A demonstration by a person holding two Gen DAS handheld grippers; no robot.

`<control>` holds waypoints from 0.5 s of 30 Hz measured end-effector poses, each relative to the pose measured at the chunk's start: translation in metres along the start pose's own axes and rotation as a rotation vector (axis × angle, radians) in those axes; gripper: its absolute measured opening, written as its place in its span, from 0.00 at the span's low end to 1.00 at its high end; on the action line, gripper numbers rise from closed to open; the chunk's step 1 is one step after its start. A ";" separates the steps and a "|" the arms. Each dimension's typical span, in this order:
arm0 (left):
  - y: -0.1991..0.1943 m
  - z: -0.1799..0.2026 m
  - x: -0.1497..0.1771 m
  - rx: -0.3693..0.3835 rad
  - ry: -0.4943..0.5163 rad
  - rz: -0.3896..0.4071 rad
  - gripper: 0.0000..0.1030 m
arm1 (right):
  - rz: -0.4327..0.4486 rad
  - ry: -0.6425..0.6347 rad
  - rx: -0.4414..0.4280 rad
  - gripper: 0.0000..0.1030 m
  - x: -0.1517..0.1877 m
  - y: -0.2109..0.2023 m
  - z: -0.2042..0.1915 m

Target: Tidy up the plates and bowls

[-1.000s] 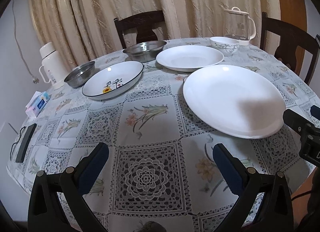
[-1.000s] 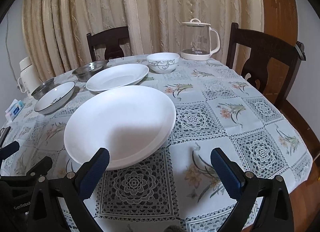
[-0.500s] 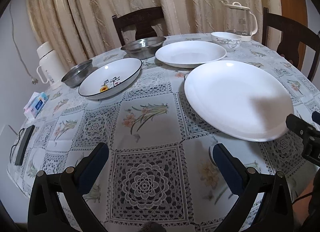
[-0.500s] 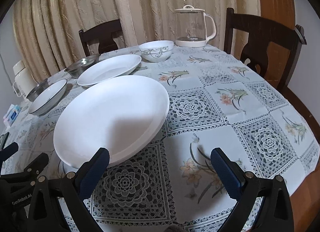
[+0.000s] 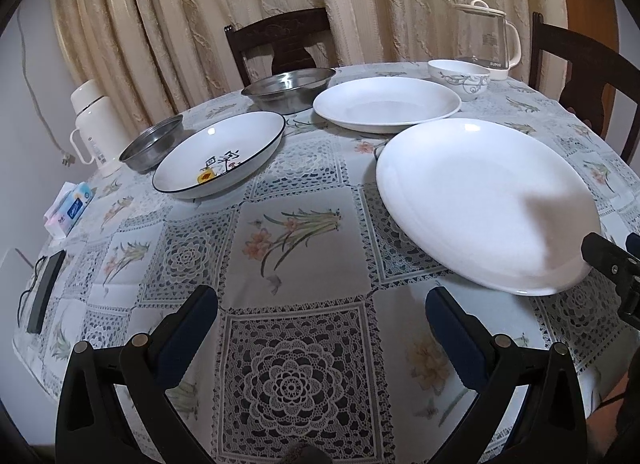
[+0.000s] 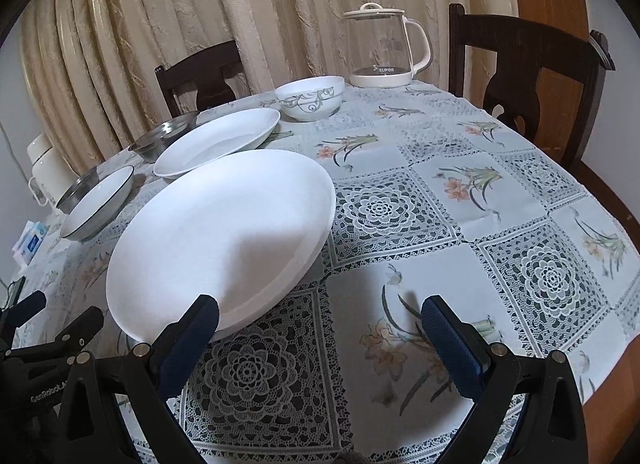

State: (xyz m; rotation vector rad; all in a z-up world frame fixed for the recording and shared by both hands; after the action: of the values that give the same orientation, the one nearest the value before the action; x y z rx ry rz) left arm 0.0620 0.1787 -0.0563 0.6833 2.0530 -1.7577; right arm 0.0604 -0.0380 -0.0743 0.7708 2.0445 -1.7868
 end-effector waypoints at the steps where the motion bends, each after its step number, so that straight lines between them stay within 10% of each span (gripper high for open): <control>1: 0.001 0.000 -0.001 0.001 -0.001 -0.002 1.00 | -0.001 0.002 -0.003 1.00 0.000 0.001 0.001; 15: 0.024 -0.011 -0.016 0.028 -0.011 -0.034 1.00 | -0.012 0.006 -0.026 1.00 -0.005 0.014 -0.002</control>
State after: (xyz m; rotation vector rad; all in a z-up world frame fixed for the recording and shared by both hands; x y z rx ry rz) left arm 0.0894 0.1904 -0.0652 0.6485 2.0481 -1.8084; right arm 0.0727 -0.0359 -0.0828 0.7587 2.0761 -1.7632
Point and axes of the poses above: each gripper's, at about its wrist camera, not at the fingertips, and y roughly the way its jaws point, z to its right, x to its underside, the point moved 3 cm from there along y, roughly the way its jaws point, and after that the axes turned 11 degrees about -z, right-handed, at the moved point
